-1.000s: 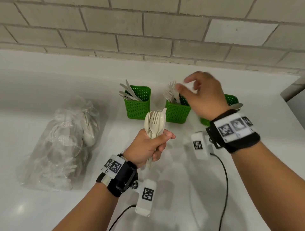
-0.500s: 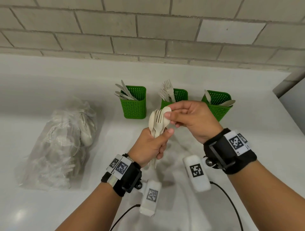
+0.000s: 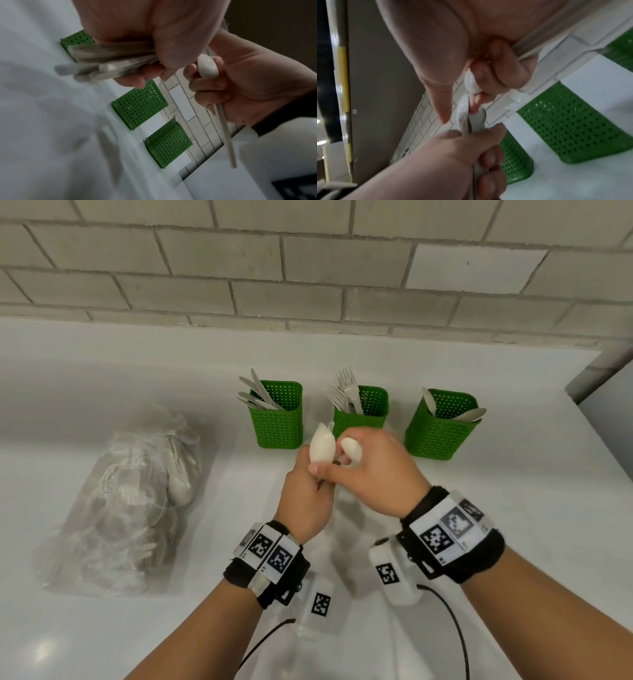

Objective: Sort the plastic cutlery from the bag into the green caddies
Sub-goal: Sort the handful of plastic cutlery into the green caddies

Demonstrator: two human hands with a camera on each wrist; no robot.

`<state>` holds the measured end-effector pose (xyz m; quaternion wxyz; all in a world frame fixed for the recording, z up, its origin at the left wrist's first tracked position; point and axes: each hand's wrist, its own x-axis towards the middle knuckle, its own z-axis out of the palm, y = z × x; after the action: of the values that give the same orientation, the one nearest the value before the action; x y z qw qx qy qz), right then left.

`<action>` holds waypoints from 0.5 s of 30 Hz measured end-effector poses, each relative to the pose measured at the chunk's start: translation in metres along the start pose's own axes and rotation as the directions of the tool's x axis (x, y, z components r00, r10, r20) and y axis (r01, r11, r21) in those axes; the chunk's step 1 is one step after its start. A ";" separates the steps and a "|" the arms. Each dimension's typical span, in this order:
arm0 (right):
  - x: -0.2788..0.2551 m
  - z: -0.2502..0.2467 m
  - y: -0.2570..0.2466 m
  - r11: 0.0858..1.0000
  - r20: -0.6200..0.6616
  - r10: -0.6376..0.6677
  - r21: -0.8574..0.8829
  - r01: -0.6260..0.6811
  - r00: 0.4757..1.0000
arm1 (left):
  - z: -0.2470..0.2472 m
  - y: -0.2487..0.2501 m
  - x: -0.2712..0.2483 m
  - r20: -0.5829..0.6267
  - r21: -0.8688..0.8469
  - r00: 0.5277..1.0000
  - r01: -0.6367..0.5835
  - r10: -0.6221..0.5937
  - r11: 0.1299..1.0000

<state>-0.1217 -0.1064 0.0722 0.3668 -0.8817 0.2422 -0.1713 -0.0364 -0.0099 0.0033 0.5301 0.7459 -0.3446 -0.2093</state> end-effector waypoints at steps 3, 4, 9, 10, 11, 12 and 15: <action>0.002 0.002 0.003 0.987 -0.009 0.015 0.162 -0.013 1.000 | -0.001 0.003 0.001 -0.035 0.014 0.999 -0.006 0.006 1.000; 0.004 0.000 0.003 0.969 -0.016 0.044 0.242 -0.039 0.999 | -0.001 0.003 0.002 -0.035 0.002 0.999 -0.004 0.004 1.000; 0.006 -0.009 0.002 0.938 -0.089 0.152 0.326 -0.115 0.984 | 0.004 0.005 0.002 -0.033 0.121 0.999 -0.013 0.017 0.993; 0.006 -0.007 0.002 0.949 -0.086 0.166 0.286 -0.135 0.982 | 0.006 0.006 0.001 -0.037 0.151 0.999 -0.033 0.039 0.988; 0.005 -0.005 0.003 0.963 -0.092 0.171 0.225 -0.147 0.981 | 0.008 0.007 0.000 -0.045 0.176 0.997 -0.051 0.060 0.983; 0.005 -0.002 0.004 0.976 -0.112 0.168 0.159 -0.149 0.979 | 0.009 0.009 -0.001 -0.058 0.198 0.996 -0.062 0.074 0.978; 0.006 0.001 0.008 0.987 -0.176 0.150 0.088 -0.136 0.973 | 0.014 0.013 -0.002 -0.101 0.242 0.988 -0.088 0.116 0.966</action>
<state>-0.1191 -0.1138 0.0664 0.3876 -0.8282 0.3309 -0.2332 -0.0511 -0.0204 0.0100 0.4664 0.7957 -0.3743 -0.0962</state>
